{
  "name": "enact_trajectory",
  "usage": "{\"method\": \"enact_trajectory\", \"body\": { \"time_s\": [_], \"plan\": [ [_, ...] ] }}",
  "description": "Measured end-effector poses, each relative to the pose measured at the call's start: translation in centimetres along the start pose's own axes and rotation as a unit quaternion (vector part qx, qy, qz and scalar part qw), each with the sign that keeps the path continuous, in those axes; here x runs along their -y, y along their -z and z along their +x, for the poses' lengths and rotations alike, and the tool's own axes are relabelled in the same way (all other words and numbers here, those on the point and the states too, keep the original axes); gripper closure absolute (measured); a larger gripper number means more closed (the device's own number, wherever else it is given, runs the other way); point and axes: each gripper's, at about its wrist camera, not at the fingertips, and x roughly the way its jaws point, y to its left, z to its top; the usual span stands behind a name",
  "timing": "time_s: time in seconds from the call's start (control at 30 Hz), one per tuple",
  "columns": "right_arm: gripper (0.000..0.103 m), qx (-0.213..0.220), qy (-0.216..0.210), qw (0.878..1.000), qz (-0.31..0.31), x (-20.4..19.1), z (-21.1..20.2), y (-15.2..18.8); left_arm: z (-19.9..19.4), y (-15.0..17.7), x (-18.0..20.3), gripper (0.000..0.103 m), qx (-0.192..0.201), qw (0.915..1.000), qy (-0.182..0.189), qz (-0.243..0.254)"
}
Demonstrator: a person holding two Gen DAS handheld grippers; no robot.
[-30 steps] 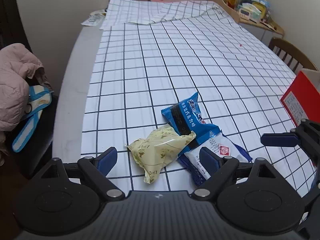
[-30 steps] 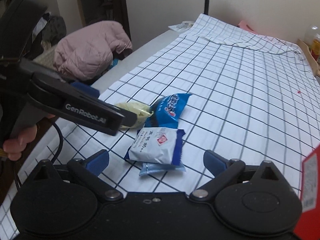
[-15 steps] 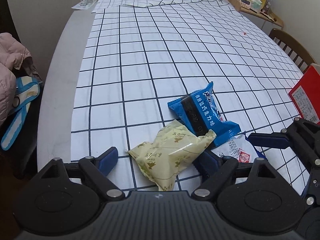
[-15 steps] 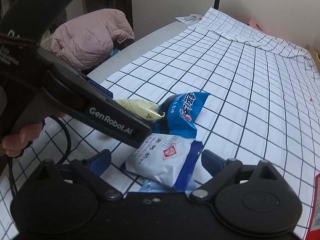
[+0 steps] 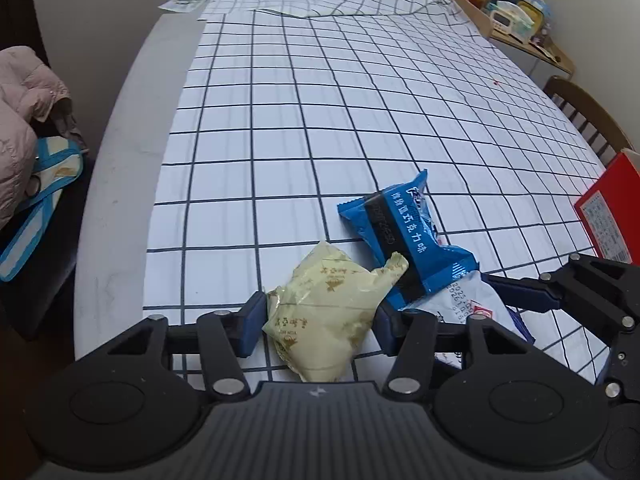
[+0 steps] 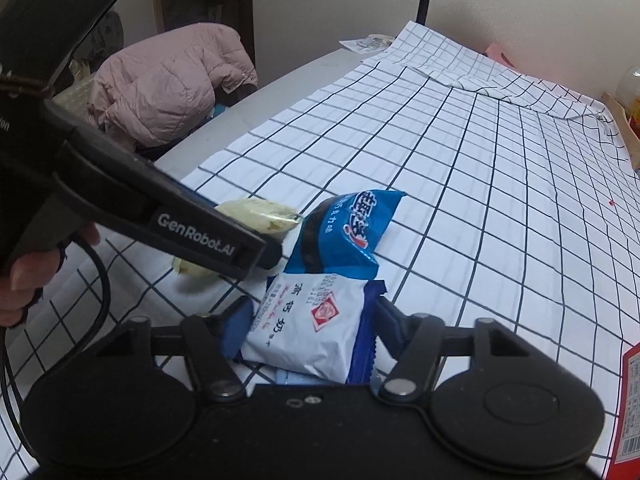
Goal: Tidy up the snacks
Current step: 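Grasp the pale yellow packet with the left tool while the right grasps the white milk packet, then carry the pale yellow packet and milk packet into the box and open both tools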
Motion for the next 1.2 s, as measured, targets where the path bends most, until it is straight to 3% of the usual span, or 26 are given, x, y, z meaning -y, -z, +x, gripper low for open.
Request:
{"method": "enact_trajectory", "body": {
  "time_s": [0.1,0.23,0.43,0.8,1.2],
  "plan": [
    [0.053,0.009,-0.001,1.000,0.005,0.2,-0.5,-0.1,-0.2,0.2,-0.3,0.053,0.001,0.9998,-0.005,-0.019],
    [0.072,0.024,0.001,1.000,0.012,0.2,-1.5,-0.1,-0.8,0.6,-0.5,0.054,0.005,0.9992,-0.012,-0.038],
    [0.084,0.043,-0.006,0.999,0.008,0.0,-3.1,0.0,-2.3,1.5,-0.2,0.054,0.012,0.9979,-0.016,-0.061],
    [0.086,0.072,-0.021,0.997,0.026,0.3,-8.1,1.1,-6.6,3.4,1.8,0.054,0.026,0.9964,-0.014,-0.079],
    [0.086,0.123,-0.019,0.990,0.064,4.6,-17.6,2.7,-13.3,2.6,9.8,0.054,0.072,0.9959,-0.006,-0.055]
  ]
}}
